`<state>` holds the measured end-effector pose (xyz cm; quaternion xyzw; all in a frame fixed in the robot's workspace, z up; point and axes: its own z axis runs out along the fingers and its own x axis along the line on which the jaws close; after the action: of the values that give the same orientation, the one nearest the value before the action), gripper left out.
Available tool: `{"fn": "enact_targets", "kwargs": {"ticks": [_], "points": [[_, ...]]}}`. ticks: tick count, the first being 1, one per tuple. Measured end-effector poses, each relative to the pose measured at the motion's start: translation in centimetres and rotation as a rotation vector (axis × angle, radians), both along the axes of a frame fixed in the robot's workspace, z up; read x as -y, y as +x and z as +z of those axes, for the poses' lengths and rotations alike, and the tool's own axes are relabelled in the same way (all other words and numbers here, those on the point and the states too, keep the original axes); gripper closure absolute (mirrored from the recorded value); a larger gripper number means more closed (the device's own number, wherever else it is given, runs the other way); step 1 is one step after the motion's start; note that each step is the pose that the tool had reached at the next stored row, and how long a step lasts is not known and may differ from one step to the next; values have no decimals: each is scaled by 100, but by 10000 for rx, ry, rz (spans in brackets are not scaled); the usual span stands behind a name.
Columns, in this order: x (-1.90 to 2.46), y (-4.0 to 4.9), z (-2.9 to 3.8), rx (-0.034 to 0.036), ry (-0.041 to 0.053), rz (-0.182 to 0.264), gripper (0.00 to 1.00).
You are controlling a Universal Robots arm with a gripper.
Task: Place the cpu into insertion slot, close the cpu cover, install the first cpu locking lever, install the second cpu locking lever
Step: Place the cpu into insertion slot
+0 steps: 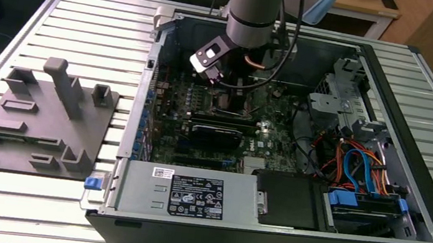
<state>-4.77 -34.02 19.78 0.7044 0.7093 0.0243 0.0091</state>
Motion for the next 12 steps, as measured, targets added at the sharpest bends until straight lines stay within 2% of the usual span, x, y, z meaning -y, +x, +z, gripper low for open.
{"fn": "enact_targets", "kwargs": {"ticks": [12], "points": [[0,0,111,-14,0,0,39]]}}
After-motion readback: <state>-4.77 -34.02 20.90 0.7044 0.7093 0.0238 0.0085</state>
